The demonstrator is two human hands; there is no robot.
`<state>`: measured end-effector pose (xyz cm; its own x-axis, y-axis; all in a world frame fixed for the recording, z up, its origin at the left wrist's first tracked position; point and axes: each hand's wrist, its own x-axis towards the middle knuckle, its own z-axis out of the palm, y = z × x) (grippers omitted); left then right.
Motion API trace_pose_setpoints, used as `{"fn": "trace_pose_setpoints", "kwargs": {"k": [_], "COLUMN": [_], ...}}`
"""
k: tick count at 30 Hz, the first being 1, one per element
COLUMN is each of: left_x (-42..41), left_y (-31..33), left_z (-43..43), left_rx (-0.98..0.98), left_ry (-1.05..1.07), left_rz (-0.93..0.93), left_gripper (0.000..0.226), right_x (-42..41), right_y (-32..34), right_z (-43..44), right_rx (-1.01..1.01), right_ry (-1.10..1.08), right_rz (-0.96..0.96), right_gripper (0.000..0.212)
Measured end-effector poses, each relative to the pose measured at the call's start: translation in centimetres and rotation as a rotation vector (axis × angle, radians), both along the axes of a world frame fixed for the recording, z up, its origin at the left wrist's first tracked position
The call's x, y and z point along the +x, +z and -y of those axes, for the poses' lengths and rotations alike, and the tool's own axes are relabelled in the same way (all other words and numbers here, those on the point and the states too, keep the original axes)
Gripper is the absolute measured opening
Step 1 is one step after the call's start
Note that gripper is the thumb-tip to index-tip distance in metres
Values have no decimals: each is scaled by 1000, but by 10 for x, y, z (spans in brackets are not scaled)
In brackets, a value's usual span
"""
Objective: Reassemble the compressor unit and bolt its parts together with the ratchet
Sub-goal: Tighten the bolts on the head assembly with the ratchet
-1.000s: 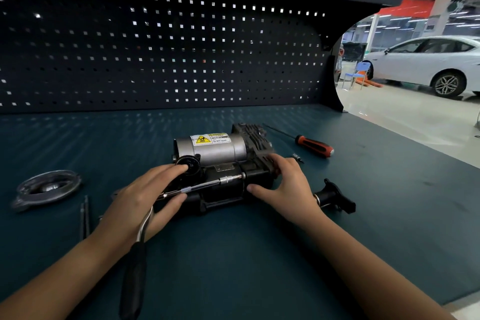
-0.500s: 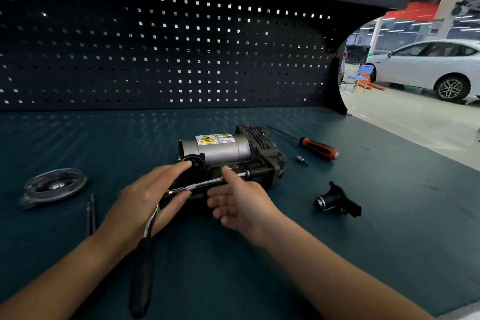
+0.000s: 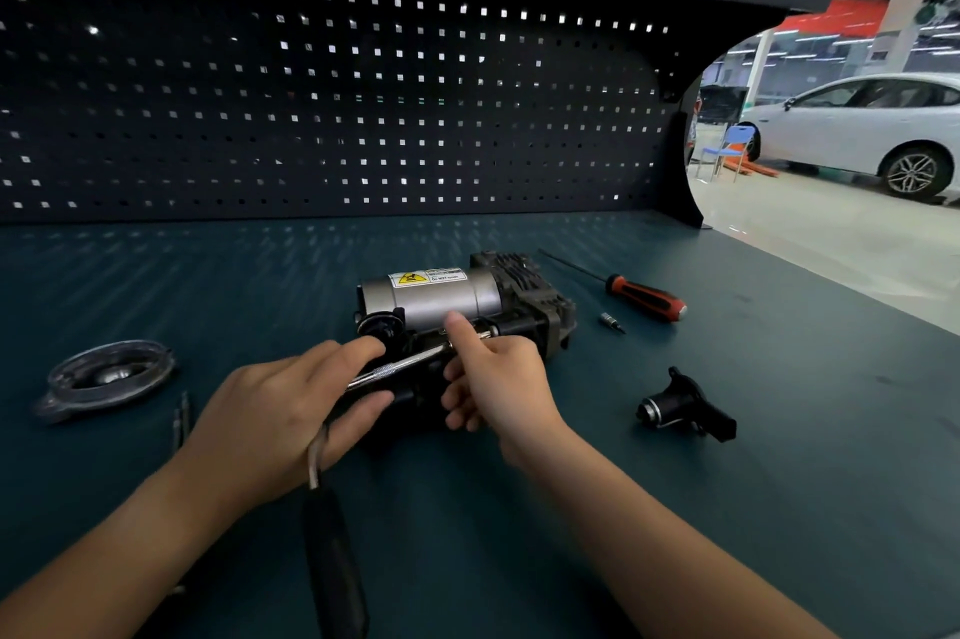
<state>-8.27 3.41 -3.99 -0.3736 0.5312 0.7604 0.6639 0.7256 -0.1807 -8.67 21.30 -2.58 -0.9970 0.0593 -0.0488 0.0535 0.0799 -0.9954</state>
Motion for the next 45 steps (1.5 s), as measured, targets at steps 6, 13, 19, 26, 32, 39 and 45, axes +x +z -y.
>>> {"fn": "trace_pose_setpoints", "kwargs": {"k": [6, 13, 19, 26, 32, 39, 45], "left_x": [5, 6, 9, 8, 2, 5, 0], "left_y": [-4, 3, 17, 28, 14, 9, 19], "left_z": [-4, -13, -23, -19, 3, -18, -19], "left_rx": [206, 613, 1331, 1398, 0, 850, 1352], "left_ry": [-52, -14, -109, -169, -23, -55, -125], "left_rz": [263, 617, 1418, 1539, 275, 907, 1445], "left_gripper": [28, 20, 39, 26, 8, 16, 23], "right_x": [-1, -1, 0, 6, 8, 12, 16], "right_y": [1, 3, 2, 5, 4, 3, 4], "right_z": [1, 0, -2, 2, 12, 7, 10], "right_rx": [-40, -104, -115, -387, -515, -503, -576], "right_ry": [-7, 19, 53, 131, 44, 109, 95], "right_rz": [21, 49, 83, 181, 156, 191, 203], "right_gripper": [40, 41, 44, 34, 27, 31, 15]}}
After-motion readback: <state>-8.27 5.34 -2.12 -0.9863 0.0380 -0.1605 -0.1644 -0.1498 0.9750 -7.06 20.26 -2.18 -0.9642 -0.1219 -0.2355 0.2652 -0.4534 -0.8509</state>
